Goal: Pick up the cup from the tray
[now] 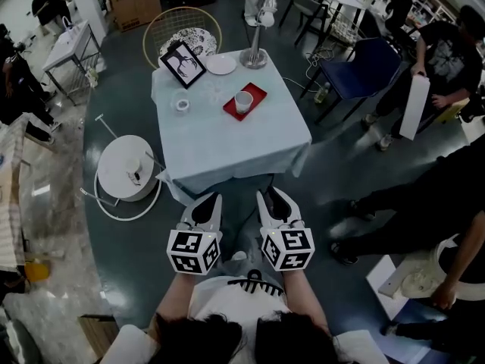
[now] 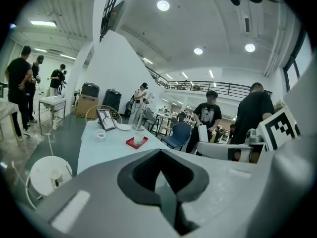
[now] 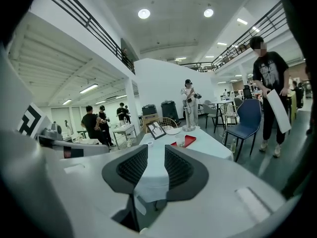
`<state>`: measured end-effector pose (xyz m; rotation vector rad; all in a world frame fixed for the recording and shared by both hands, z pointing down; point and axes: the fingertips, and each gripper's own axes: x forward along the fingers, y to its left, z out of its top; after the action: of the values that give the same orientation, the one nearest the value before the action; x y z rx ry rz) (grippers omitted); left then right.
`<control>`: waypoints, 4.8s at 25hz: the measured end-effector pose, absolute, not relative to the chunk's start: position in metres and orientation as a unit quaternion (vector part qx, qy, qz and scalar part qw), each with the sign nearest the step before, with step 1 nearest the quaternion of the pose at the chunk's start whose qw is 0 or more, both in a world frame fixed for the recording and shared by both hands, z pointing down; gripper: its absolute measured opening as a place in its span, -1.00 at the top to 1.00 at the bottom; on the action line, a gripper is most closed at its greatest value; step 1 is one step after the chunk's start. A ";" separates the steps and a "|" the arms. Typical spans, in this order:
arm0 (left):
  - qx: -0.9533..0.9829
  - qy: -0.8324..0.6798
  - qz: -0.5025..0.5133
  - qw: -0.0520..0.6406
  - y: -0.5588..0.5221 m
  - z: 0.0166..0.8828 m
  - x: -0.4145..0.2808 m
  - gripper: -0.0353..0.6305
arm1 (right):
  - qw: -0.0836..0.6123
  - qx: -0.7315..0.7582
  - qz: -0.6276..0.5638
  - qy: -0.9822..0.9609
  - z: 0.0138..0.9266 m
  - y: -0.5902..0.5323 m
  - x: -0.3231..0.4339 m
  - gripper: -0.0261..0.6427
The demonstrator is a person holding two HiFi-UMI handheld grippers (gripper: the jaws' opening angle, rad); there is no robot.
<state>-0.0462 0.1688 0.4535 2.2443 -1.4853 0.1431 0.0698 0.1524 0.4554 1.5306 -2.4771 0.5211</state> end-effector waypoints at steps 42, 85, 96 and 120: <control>0.828 -0.511 0.062 0.222 0.046 0.457 -0.080 0.89 | 0.133 0.509 0.173 -0.833 0.466 0.045 0.030 -0.06; 0.851 -0.470 0.077 0.220 -0.029 0.469 -0.159 0.89 | 0.137 0.557 0.147 -0.806 0.458 -0.032 -0.036 -0.27; 0.845 -0.474 0.095 0.229 -0.073 0.478 -0.140 0.89 | 0.124 0.552 0.173 -0.806 0.472 -0.080 -0.011 -0.30; 0.805 -0.511 0.135 0.269 -0.148 0.504 -0.105 0.89 | 0.198 0.480 0.191 -0.833 0.528 -0.180 0.006 -0.35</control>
<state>-0.1054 -0.1482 0.5039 2.1705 -1.3777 0.3645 0.0061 -0.1796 0.5282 1.3438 -2.3307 0.5355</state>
